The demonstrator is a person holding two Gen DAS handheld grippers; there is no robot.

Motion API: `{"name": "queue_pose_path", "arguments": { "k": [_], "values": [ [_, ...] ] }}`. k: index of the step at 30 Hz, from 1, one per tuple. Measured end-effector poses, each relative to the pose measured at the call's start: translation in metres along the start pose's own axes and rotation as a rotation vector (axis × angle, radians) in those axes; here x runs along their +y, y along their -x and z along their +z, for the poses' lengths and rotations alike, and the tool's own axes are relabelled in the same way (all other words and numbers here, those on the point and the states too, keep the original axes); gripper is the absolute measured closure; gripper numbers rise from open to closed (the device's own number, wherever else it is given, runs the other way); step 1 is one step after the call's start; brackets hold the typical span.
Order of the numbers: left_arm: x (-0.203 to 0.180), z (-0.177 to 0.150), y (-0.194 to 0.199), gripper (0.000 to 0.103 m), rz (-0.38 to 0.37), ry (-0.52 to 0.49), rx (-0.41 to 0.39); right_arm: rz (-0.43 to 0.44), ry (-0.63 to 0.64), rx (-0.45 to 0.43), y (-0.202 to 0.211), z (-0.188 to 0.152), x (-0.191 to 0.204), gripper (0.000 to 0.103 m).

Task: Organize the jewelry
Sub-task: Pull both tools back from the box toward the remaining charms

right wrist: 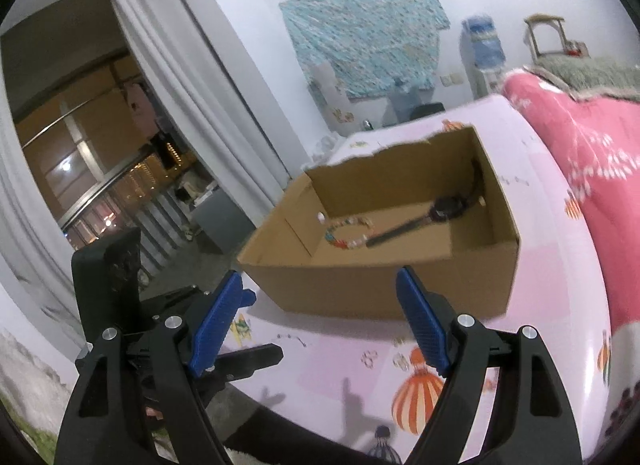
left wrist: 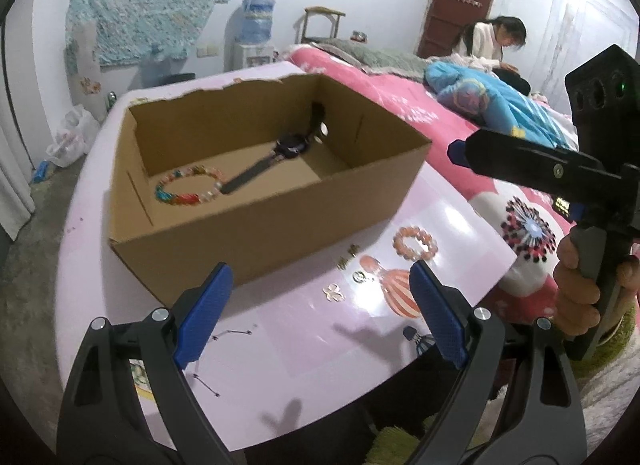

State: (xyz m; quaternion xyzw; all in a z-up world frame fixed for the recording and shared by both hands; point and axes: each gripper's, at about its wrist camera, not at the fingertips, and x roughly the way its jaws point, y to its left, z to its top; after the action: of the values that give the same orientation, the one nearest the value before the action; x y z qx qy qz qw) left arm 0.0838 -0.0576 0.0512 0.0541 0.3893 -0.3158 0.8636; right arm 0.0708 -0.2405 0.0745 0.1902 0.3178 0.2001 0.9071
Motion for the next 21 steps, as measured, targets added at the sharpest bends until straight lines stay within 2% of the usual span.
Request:
{"name": "queue_pose_path", "arguments": {
  "k": [9,21],
  "values": [
    [-0.005,-0.015,-0.026,0.017,0.006,-0.009,0.058,-0.009,-0.123,0.078,-0.006,-0.030,-0.026,0.026],
    [0.004,-0.026,-0.044,0.017,0.049,0.012,0.105,-0.002,-0.205,0.140,-0.019,-0.052,-0.039,0.026]
  ]
}}
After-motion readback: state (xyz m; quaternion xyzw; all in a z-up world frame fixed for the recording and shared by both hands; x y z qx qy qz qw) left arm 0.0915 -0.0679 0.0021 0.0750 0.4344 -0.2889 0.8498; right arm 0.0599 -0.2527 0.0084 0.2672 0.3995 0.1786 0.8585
